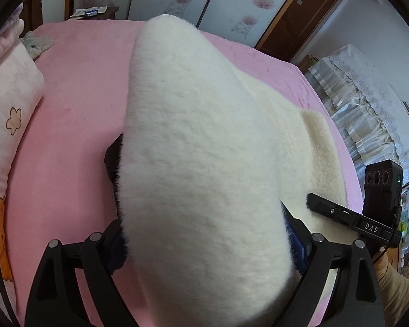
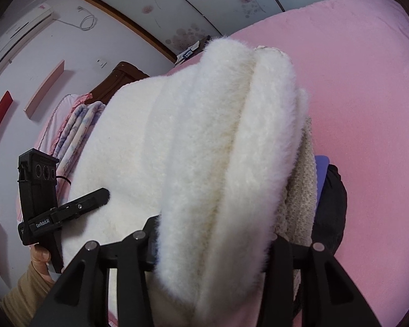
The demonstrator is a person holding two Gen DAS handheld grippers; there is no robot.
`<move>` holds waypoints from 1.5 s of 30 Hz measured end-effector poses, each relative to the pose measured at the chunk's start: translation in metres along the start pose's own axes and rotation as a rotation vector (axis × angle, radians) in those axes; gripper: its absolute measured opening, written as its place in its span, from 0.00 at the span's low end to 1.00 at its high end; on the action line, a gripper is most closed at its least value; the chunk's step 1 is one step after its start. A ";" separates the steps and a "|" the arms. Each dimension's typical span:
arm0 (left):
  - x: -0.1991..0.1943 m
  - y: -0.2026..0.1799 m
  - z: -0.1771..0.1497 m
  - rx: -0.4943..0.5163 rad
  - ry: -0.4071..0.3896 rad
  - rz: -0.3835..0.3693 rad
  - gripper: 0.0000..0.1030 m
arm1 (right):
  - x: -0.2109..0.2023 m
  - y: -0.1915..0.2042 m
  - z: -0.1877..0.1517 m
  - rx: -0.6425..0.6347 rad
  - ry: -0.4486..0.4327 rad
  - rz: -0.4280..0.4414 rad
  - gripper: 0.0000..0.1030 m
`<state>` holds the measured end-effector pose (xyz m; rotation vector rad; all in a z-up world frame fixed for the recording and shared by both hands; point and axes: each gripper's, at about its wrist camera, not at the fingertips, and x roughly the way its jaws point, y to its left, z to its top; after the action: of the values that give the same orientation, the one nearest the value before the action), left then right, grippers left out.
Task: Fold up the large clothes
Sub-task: 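Lift the folded cardigan with both tools and carry it to the clothes stack, then lower the cardigan onto the clothes stack and open both tools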
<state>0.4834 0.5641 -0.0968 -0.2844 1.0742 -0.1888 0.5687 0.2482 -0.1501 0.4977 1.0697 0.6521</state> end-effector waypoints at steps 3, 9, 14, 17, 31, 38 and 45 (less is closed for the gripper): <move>-0.003 -0.003 -0.004 0.007 -0.016 0.019 0.93 | 0.001 0.002 0.001 -0.004 0.001 -0.014 0.47; -0.026 -0.025 -0.009 0.089 -0.054 0.149 0.99 | -0.006 0.031 0.011 -0.077 0.034 -0.111 0.61; -0.047 -0.042 -0.010 0.123 -0.098 0.248 0.99 | -0.017 0.050 0.009 -0.144 0.037 -0.187 0.64; -0.063 -0.051 -0.013 0.148 -0.134 0.289 0.99 | -0.030 0.060 0.009 -0.178 0.001 -0.214 0.65; -0.090 -0.088 -0.032 0.170 -0.179 0.393 0.99 | -0.071 0.105 0.002 -0.361 -0.146 -0.321 0.66; -0.096 -0.096 -0.039 0.157 -0.182 0.392 0.99 | -0.081 0.110 -0.004 -0.361 -0.150 -0.327 0.66; -0.125 -0.132 -0.063 0.128 -0.213 0.354 0.99 | -0.117 0.114 -0.024 -0.349 -0.156 -0.341 0.66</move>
<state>0.3673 0.4667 0.0214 0.0038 0.8806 0.0893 0.4808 0.2488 -0.0100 0.0580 0.8436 0.4746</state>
